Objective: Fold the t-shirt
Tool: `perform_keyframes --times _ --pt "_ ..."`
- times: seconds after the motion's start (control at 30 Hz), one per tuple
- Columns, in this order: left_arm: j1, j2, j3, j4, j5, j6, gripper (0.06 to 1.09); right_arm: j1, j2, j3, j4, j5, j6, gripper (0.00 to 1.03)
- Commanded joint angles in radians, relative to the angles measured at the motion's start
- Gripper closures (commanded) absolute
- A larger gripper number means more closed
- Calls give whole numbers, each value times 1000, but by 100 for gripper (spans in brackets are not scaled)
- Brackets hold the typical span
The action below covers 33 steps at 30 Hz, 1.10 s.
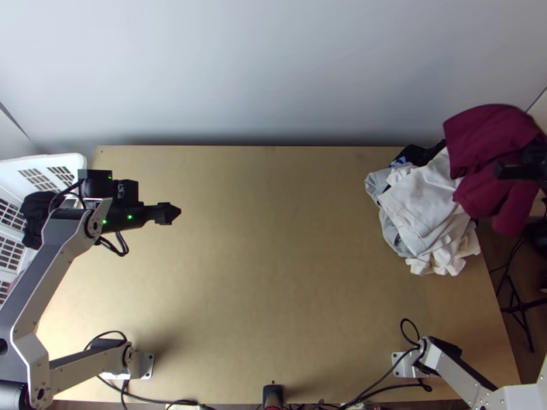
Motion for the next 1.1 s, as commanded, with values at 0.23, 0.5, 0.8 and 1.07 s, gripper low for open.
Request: perform_keyframes --times 0.23,0.5,0.8,1.07 --pt "37 -8 -13 -2 0 24 10 41 129 -287 204 -5 40 100" --pt "68 -8 -13 -4 0 35 10 141 248 -255 273 40 118 100" --pt "72 -7 -16 1 0 30 10 185 268 -416 303 77 99 100" --pt "75 4 -24 5 2 30 10 217 161 -591 307 74 72 100"
